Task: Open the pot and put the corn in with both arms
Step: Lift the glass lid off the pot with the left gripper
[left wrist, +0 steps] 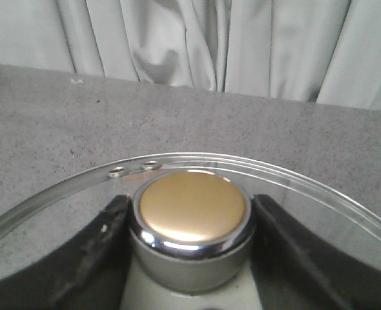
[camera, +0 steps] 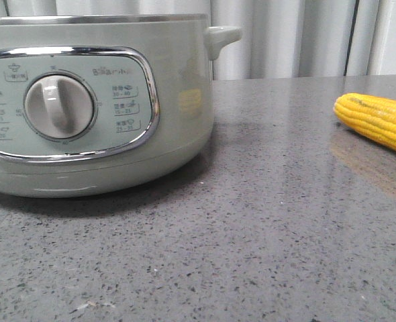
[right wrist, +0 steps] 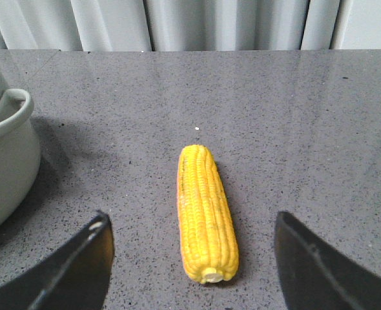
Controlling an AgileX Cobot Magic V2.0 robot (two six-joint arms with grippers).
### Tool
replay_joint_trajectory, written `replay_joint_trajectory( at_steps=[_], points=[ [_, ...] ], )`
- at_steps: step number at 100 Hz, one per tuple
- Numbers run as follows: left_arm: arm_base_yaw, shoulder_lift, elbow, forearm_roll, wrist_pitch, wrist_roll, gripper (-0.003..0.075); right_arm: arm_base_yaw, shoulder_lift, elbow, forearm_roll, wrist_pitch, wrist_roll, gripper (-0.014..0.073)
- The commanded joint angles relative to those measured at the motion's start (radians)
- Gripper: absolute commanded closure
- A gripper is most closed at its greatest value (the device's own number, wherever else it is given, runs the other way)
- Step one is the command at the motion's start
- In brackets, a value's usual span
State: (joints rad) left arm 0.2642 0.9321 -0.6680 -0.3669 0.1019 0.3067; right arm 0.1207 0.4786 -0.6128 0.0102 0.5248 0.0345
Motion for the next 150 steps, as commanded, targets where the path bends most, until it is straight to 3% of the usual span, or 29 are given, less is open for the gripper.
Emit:
replay_joint_trajectory(
  at_steps=[1, 109, 128, 150],
  points=[
    [0.002, 0.027, -0.038, -0.017, -0.149, -0.001, 0.0503, 0.000, 0.016, -0.028, -0.010, -0.081, -0.008, 0.0134],
    [0.002, 0.246, -0.032, -0.013, -0.139, -0.001, 0.0502, 0.000, 0.016, -0.028, -0.010, -0.028, -0.008, 0.0134],
    [0.002, 0.246, -0.009, -0.013, -0.140, -0.001, 0.0428, 0.000, 0.016, -0.028, -0.010, -0.028, -0.008, 0.0134],
    [0.002, 0.246, 0.039, -0.013, -0.138, -0.001, 0.0423, 0.000, 0.016, -0.028, -0.010, -0.028, -0.008, 0.0134]
  ],
)
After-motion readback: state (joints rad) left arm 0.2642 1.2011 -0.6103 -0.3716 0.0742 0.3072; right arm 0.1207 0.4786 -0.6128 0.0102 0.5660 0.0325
